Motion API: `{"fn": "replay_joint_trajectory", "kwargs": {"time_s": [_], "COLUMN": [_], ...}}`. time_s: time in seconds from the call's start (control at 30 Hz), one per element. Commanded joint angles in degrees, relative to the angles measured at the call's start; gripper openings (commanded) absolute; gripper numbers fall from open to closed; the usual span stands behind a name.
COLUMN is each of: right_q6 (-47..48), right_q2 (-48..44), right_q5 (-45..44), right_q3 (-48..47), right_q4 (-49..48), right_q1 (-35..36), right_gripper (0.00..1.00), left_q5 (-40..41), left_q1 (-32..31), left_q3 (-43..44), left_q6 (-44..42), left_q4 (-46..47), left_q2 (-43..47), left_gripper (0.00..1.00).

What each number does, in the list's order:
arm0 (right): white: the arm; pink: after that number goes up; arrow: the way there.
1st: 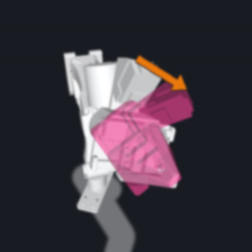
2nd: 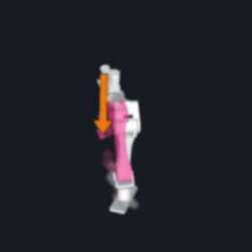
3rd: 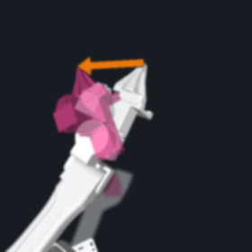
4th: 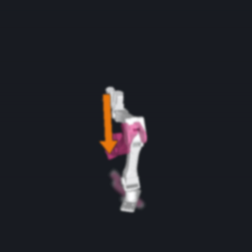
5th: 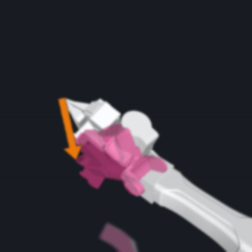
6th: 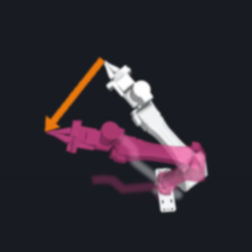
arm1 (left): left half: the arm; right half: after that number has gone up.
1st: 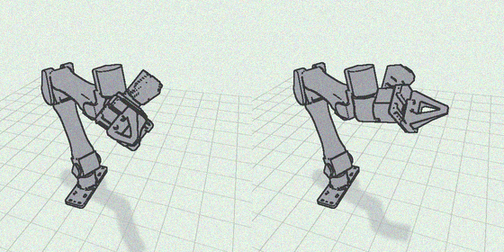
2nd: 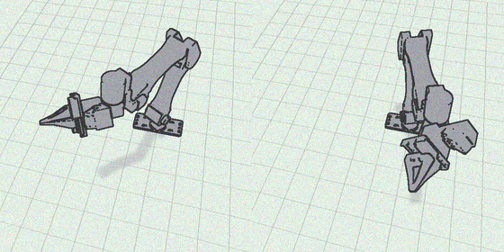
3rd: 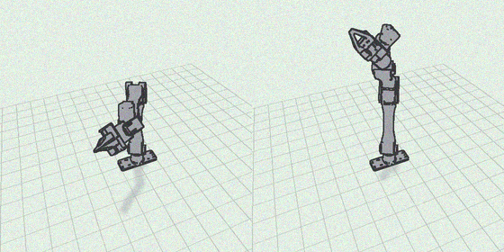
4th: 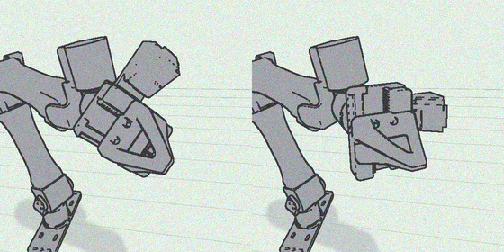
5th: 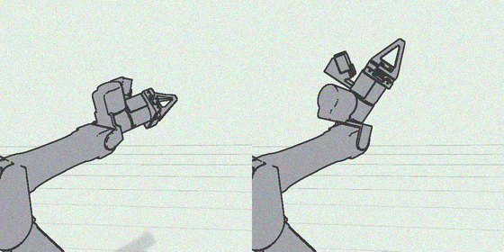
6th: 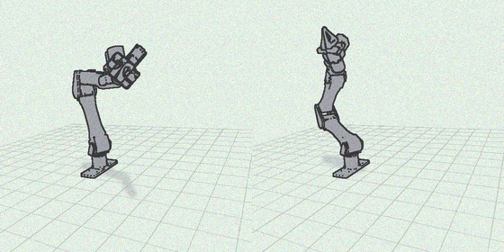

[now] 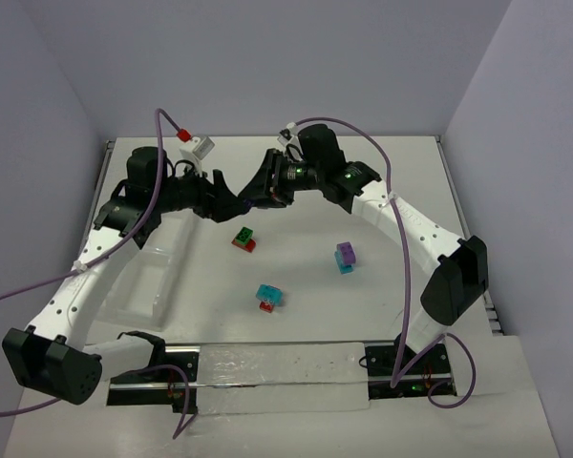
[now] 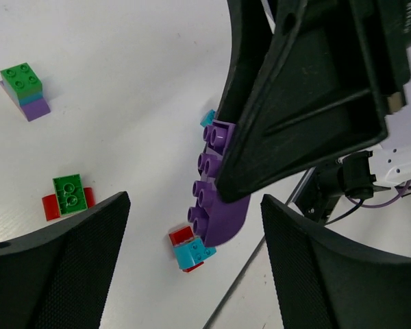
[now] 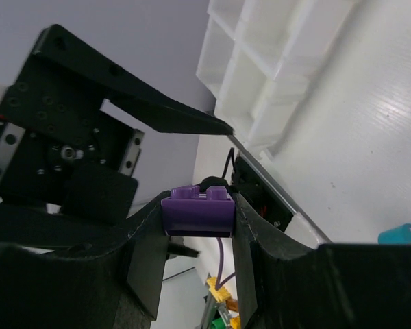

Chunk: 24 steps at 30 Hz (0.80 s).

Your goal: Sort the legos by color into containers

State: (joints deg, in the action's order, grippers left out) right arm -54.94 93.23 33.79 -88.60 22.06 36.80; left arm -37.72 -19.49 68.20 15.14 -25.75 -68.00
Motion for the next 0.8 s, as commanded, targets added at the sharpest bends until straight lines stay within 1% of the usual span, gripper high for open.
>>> {"fn": "replay_joint_trajectory", "kwargs": {"time_s": [0.0,0.13,0.27,0.53,0.67,0.73,0.77], "right_q6": [-2.6,-3.4,-3.3,-3.9,-4.4,-4.4,-4.3], "right_q2": [0.3,-0.1,-0.2,0.8,1.3,1.2,1.1], "right_q5": [3.4,3.9,3.9,4.9,5.2,5.2,5.2], "right_q3": [-0.9,0.0,0.2,0.1,0.0,0.3,0.4], "right_q4": [-6.0,-7.4,-7.3,-8.1,-9.1,-9.1,-9.2], "right_q1": [-0.8,-0.9,-0.8,-0.8,-0.8,-0.7,-0.7], "right_gripper": [0.00,0.00,0.00,0.00,0.00,0.00,0.00], "left_q5": [2.5,1.7,1.3,1.4,0.2,-0.1,-0.2], "left_q1": [-1.3,-1.3,-1.3,-1.3,-1.3,-1.3,-1.3], "left_q3": [1.0,1.3,1.9,2.5,1.8,1.9,2.2], "left_q6": [-0.3,0.1,-0.3,0.4,0.1,0.1,0.1], "left_q4": [1.6,2.1,1.8,2.9,3.8,3.8,3.7], "left_q2": [-0.6,-1.7,-2.1,-0.8,-0.2,-0.4,-0.7], "left_gripper": [0.81,0.72,0.65,0.64,0.59,0.59,0.61]}}
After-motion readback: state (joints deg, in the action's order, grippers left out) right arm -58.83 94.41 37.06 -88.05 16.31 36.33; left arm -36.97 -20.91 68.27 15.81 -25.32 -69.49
